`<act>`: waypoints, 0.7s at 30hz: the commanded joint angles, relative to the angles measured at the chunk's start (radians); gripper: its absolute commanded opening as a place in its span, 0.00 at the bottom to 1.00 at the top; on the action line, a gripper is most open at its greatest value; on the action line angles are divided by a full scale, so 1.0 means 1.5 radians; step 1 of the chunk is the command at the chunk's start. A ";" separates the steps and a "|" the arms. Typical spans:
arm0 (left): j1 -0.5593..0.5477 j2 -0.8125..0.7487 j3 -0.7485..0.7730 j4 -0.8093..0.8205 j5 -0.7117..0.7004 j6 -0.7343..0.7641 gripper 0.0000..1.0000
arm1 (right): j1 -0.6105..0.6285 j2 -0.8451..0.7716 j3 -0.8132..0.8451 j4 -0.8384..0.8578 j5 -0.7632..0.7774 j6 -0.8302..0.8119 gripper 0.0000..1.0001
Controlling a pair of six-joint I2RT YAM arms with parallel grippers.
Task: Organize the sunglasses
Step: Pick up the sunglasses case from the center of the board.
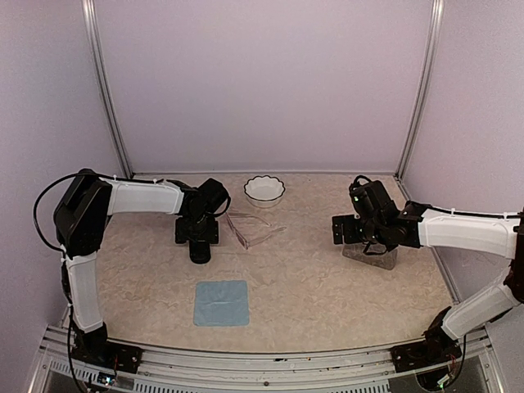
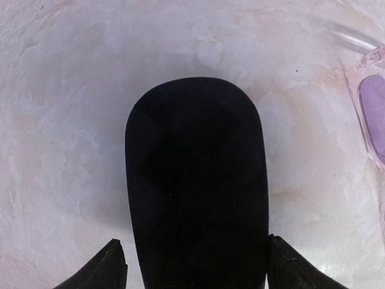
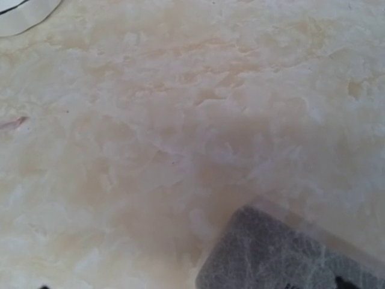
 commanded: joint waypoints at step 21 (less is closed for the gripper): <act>0.001 -0.027 -0.004 0.013 0.010 0.001 0.37 | -0.001 -0.008 -0.009 0.008 -0.013 0.002 1.00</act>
